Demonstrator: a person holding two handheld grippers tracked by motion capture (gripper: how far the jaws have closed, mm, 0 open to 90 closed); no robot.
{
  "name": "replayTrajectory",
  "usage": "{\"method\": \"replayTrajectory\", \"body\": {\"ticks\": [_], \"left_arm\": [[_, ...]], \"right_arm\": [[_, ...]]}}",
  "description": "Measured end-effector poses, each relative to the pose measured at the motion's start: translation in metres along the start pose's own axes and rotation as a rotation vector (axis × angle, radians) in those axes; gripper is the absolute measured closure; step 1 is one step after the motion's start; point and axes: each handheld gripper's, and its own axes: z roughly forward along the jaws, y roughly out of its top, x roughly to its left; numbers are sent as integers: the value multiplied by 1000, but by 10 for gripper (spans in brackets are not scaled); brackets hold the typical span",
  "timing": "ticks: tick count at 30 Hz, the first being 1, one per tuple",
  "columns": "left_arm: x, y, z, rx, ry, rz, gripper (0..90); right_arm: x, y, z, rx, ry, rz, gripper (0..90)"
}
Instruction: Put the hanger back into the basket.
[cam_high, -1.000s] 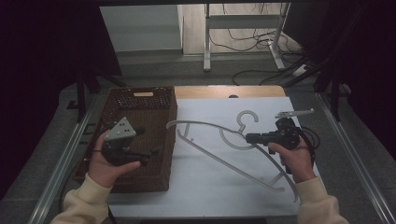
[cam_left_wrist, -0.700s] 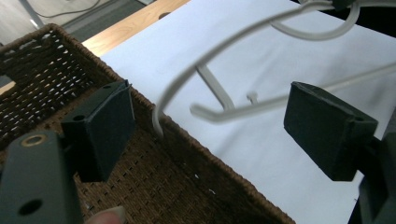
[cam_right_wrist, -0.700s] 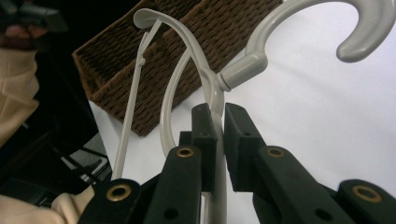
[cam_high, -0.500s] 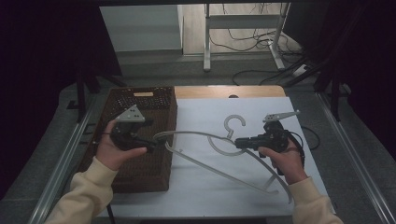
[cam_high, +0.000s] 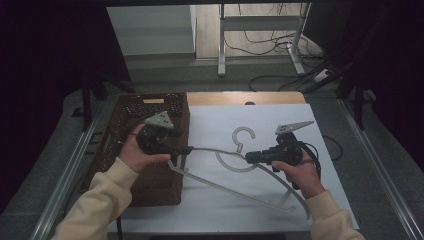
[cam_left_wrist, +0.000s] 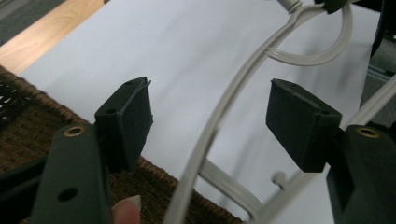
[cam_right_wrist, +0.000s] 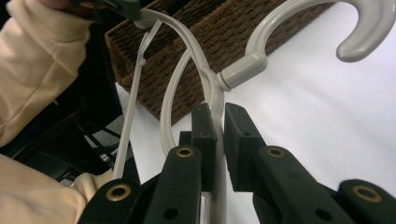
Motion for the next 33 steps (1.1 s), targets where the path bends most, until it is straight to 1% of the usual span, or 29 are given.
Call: {"method": "replayTrajectory", "body": {"ticks": [2, 3, 5, 6, 8, 9, 10, 12, 14, 16, 18, 20, 23, 25, 26, 28, 29, 30, 31, 33], "left_arm": [[0, 1, 5, 16, -11, 5, 333], [0, 1, 7, 33, -20, 15, 352], [0, 1, 10, 52, -34, 24, 402], [0, 1, 11, 66, -45, 33, 413], [-1, 1, 14, 79, -60, 40, 453], [-2, 1, 15, 90, -84, 46, 467], [-2, 1, 16, 106, -104, 61, 499], [-5, 1, 19, 128, -127, 78, 544], [-9, 2, 23, 168, -163, 117, 592], [-12, 2, 25, 190, -178, 126, 651], [-15, 3, 29, 208, -196, 144, 704], [-17, 3, 30, 230, -197, 161, 743], [-17, 2, 29, 232, -220, 172, 765], [-18, 1, 27, 224, -238, 164, 775], [-19, 1, 26, 224, -248, 169, 785], [-22, 1, 25, 219, -262, 185, 801], [-23, 1, 24, 218, -264, 198, 810], [-24, 1, 22, 204, -253, 197, 813], [-25, 1, 21, 195, -254, 196, 813], [-23, 0, 17, 178, -270, 195, 814]], "right_arm": [[1, 0, 1, 0, 12, -6, 828], [2, 0, 2, 0, 19, -8, 828], [3, 1, 3, 0, 30, -12, 828], [4, 1, 4, 2, 35, -13, 828], [5, 1, 5, 3, 48, -27, 828], [6, 1, 6, 5, 54, -29, 828], [6, 1, 8, 9, 60, -36, 828], [8, 1, 10, 16, 66, -45, 828], [8, 1, 12, 23, 76, -53, 828], [10, 1, 14, 31, 85, -64, 827], [11, 1, 16, 40, 90, -68, 827], [11, 1, 18, 45, 95, -77, 826], [11, 0, 19, 48, 105, -74, 823], [10, 0, 18, 47, 117, -64, 818], [9, 0, 18, 41, 123, -51, 811], [7, -1, 17, 46, 131, -51, 802], [7, -1, 17, 50, 123, -52, 790], [7, -2, 18, 52, 111, -50, 751], [6, -2, 18, 50, 106, -48, 709], [6, -2, 20, 69, 111, -48, 698]]}}
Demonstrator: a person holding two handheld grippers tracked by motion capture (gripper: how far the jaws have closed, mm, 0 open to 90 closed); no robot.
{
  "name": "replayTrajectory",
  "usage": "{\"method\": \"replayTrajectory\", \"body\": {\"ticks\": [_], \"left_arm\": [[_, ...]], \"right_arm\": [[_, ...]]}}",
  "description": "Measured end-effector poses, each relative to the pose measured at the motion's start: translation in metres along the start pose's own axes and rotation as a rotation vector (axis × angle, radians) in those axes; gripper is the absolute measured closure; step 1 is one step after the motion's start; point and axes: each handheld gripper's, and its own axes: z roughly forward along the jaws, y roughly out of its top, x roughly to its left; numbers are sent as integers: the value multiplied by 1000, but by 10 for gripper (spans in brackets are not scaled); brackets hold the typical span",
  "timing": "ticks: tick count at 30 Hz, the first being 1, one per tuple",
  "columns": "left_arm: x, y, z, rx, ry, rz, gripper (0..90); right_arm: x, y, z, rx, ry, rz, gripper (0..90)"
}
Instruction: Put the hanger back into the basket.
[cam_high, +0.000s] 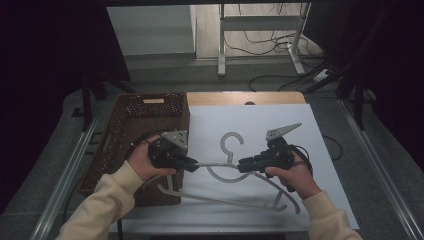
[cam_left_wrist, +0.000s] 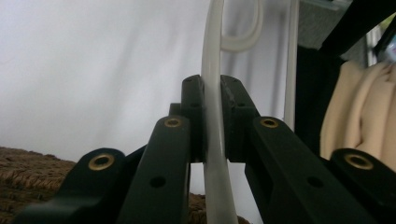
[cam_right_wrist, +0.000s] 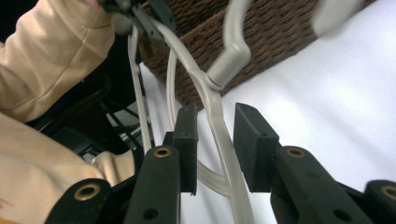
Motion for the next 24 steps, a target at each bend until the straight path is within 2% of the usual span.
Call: {"method": "replayTrajectory", "body": {"ticks": [3, 7, 12, 17, 24], "left_arm": [[1, -4, -5, -16, 6, -12, 813], [0, -8, -13, -72, 8, -31, 814], [-2, -12, -26, -132, 34, -42, 814], [-2, -17, -40, -179, 62, -59, 814], [-3, -27, -60, -255, 133, -105, 815]], "right_arm": [[2, 0, 1, 3, 6, -11, 625], [0, 2, -6, -66, 5, -8, 531], [-1, 2, -28, -175, 12, 9, 515], [-3, -2, -50, -253, 0, 19, 511], [-16, -16, -84, -339, -79, 69, 505]]}}
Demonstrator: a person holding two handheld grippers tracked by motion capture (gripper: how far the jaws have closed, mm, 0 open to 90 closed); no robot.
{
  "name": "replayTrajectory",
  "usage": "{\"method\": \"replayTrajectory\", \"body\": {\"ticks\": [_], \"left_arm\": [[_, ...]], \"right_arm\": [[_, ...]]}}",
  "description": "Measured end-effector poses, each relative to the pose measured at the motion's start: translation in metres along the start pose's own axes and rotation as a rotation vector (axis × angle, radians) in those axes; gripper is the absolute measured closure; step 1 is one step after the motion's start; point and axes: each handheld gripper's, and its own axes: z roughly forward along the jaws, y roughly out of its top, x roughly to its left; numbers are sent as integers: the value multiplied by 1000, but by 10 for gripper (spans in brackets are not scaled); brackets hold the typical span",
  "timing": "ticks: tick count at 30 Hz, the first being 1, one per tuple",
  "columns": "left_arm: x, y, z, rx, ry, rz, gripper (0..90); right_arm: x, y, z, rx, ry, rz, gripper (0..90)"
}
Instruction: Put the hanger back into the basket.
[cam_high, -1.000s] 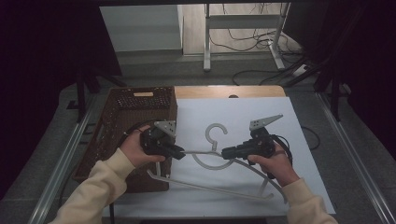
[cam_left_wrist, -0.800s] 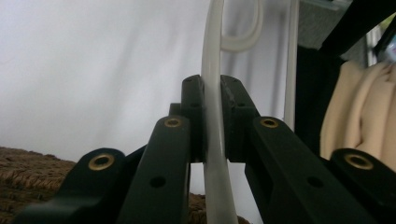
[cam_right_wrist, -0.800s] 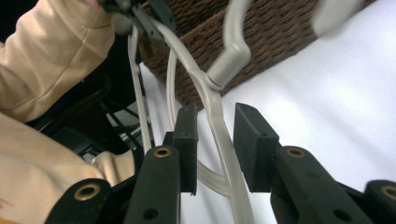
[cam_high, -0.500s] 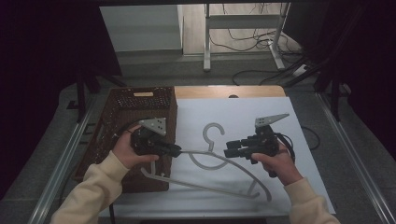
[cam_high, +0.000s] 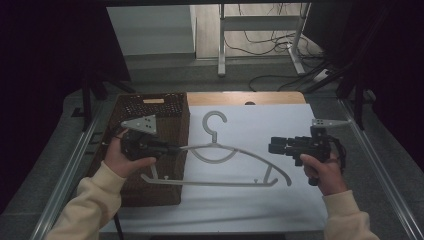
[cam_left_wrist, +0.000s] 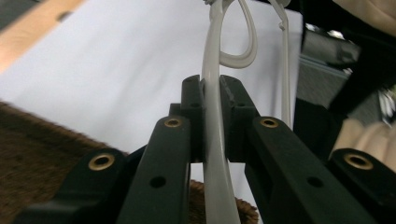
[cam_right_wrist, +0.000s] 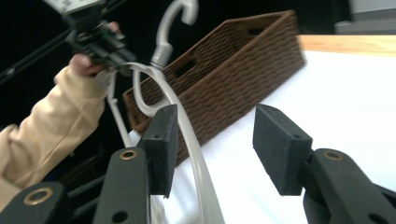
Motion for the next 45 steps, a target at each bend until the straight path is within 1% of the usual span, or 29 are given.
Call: {"method": "replayTrajectory", "body": {"ticks": [2, 5, 8, 10, 12, 14, 15, 17, 19, 21, 24, 27, 30, 34, 39, 42, 45], "left_arm": [[1, -2, -8, -21, 28, -9, 815], [3, -5, -20, -55, 66, -38, 814], [5, -9, -34, -84, 114, -70, 814], [6, -13, -44, -107, 152, -97, 815], [8, -17, -53, -124, 177, -122, 814], [8, -20, -60, -136, 201, -137, 814], [9, -23, -64, -135, 212, -148, 814], [8, -27, -68, -138, 239, -155, 814], [8, -31, -74, -150, 262, -169, 814], [8, -36, -78, -167, 277, -183, 814], [9, -44, -84, -186, 313, -202, 814], [11, -52, -88, -201, 341, -218, 814], [14, -62, -93, -219, 365, -243, 814], [17, -74, -101, -230, 399, -270, 814], [21, -93, -111, -241, 478, -304, 814], [23, -103, -116, -247, 517, -327, 814], [26, -110, -118, -247, 542, -348, 814]], "right_arm": [[-6, -2, -8, -23, -21, 19, 505], [-15, -7, -18, -54, -54, 45, 504], [-24, -12, -24, -67, -90, 75, 503], [-28, -15, -25, -69, -100, 85, 501], [-32, -17, -26, -65, -115, 95, 499], [-34, -19, -25, -59, -124, 102, 495], [-34, -19, -24, -49, -132, 99, 492], [-34, -20, -22, -37, -140, 94, 491], [-35, -21, -18, -19, -149, 92, 487], [-35, -23, -15, 0, -158, 88, 483], [-35, -24, -11, 22, -165, 84, 477], [-36, -25, -10, 31, -168, 85, 469], [-37, -26, -9, 35, -172, 89, 467], [-38, -28, -8, 48, -180, 91, 464], [-39, -30, -6, 61, -190, 89, 451], [-40, -31, -6, 68, -197, 86, 425], [-41, -31, -6, 77, -223, 95, 361]]}}
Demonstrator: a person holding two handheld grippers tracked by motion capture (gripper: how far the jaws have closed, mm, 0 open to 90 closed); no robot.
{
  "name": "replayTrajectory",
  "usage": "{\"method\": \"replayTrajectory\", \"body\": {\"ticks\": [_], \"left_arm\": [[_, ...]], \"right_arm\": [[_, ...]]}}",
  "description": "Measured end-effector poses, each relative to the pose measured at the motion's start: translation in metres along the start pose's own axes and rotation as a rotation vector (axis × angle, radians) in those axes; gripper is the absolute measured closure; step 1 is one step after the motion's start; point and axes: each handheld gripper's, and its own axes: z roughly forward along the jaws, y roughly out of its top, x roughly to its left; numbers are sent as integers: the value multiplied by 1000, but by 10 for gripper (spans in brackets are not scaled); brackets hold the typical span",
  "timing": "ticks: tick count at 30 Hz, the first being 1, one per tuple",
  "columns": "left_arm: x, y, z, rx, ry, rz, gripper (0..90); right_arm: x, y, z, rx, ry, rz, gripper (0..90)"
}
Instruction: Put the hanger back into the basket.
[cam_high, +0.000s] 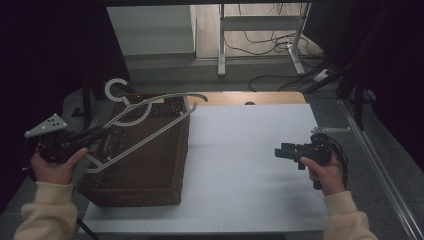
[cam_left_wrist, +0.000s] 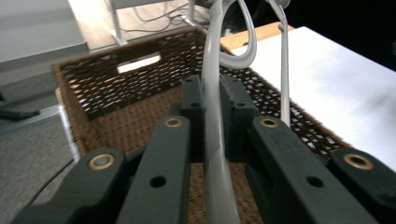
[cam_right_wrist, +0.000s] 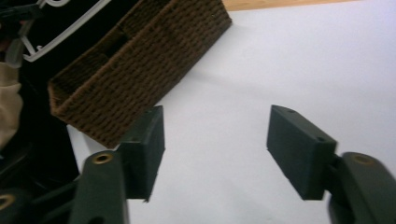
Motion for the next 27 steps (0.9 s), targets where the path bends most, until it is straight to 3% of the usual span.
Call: {"method": "replayTrajectory", "body": {"ticks": [4, 11, 27], "left_arm": [[7, -7, 0, 4, 48, -14, 814], [17, -15, -1, -8, 80, -44, 814], [30, -31, 16, 10, 164, -92, 814]], "right_arm": [[0, -1, 1, 7, -31, -8, 303], [-1, -3, 2, 23, -64, -12, 262], [2, -6, 10, 97, -85, -38, 203]]}}
